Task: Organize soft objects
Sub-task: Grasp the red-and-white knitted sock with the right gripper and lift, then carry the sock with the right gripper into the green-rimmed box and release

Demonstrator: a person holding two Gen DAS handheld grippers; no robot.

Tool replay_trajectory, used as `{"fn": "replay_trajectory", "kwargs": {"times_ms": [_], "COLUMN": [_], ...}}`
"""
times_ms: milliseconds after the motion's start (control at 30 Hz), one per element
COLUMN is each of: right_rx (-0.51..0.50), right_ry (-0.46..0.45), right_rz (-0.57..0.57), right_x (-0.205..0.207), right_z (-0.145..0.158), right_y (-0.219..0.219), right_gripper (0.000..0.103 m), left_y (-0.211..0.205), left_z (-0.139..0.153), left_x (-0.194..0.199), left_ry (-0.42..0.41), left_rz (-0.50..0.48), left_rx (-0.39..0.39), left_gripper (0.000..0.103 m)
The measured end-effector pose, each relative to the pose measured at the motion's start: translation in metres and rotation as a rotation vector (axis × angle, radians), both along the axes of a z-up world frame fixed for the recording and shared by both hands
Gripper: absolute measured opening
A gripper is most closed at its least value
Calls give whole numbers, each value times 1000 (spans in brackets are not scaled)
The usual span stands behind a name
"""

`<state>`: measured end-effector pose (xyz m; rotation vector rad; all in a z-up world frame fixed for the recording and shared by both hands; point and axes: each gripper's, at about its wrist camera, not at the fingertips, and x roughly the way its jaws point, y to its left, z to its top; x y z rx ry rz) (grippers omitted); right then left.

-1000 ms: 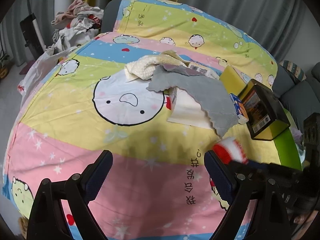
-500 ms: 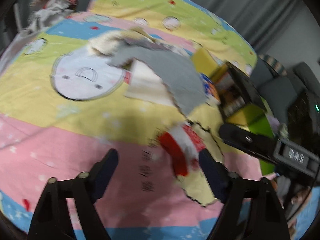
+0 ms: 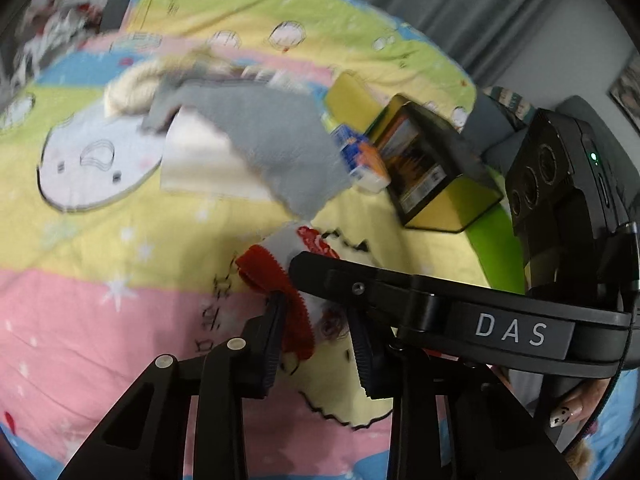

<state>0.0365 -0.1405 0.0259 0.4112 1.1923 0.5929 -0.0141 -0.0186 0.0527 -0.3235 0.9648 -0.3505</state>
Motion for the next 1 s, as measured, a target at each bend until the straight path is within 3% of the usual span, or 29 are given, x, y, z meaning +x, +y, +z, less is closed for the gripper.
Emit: {"fn": "replay_trajectory", "kwargs": {"times_ms": [300,433,567,867,1000], "right_rx": [37,3,-3,4,-2], "right_ry": [-224,-347,-399,-442,-403], "right_rz": [-138,-269,-412,-677,-755], "right_x": [-24,-41,-53,-73,-75], "right_z": [68,100,114,119,106], "right_y": [-52,-88,-131,-216,-245], "right_gripper": [32,34,34,34,34], "left_y": [-41,-80,-124,-205,-244], "left_z": [59,83,96,100,88], "left_x": [-13,-9,-3,7,17], "left_ry": [-248,-347,-425,-498,-452], "left_rz": [-94,-176,-282,-474,-545], "left_rx": [12,-10,-32,-88,-96], "left_gripper": [32,32,32,32,32]}}
